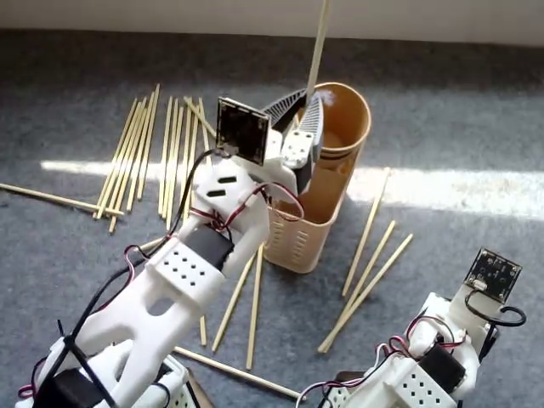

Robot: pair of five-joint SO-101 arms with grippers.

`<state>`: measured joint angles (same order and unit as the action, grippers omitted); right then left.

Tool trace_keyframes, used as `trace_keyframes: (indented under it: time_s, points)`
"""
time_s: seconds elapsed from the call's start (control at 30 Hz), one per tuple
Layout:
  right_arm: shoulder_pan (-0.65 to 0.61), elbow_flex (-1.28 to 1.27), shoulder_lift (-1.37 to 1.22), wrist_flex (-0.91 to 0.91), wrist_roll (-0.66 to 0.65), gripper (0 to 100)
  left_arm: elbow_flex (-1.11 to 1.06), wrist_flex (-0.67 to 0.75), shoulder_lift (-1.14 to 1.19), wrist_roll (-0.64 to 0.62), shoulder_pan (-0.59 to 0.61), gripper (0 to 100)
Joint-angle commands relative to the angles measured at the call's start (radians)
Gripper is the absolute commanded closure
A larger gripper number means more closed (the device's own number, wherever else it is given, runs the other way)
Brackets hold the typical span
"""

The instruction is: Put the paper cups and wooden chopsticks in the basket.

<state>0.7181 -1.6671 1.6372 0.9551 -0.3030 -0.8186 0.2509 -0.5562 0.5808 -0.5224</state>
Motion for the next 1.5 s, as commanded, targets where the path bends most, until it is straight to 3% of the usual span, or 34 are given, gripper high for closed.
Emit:
trace_keyframes:
  time_s: [0.0, 0.3, 0.63, 0.77, 0.87, 0.93, 1.1, 1.33, 1.47]
  points:
    - [-0.010, -0.130, -0.007, 0.005, 0.008, 74.3, -0.038, 0.014, -0.094, 0.009, -0.008, 100]
    - [-0.010, -0.130, -0.007, 0.005, 0.008, 74.3, -0.140, 0.018, -0.186, 0.068, -0.005, 91]
    - [-0.010, -0.130, -0.007, 0.005, 0.008, 74.3, -0.087, 0.011, -0.189, 0.071, 0.002, 91]
    - [-0.010, -0.130, -0.007, 0.005, 0.008, 74.3, -0.059, 0.011, -0.194, 0.063, 0.130, 96]
    - [-0.010, -0.130, -0.007, 0.005, 0.008, 74.3, 0.024, 0.000, -0.194, -0.100, 0.337, 95]
    - [-0.010, -0.130, -0.007, 0.005, 0.008, 74.3, 0.140, -0.126, -0.188, -0.250, 0.493, 91]
    - [-0.010, -0.130, -0.007, 0.005, 0.008, 74.3, 0.536, -0.689, -0.044, -0.482, 0.731, 87]
    - [-0.010, -0.130, -0.007, 0.005, 0.008, 74.3, 0.886, -1.220, 0.409, -0.476, 0.863, 87]
    - [-0.007, -0.130, -0.007, 0.005, 0.008, 74.3, 0.978, -1.387, 0.547, -0.474, 0.928, 86]
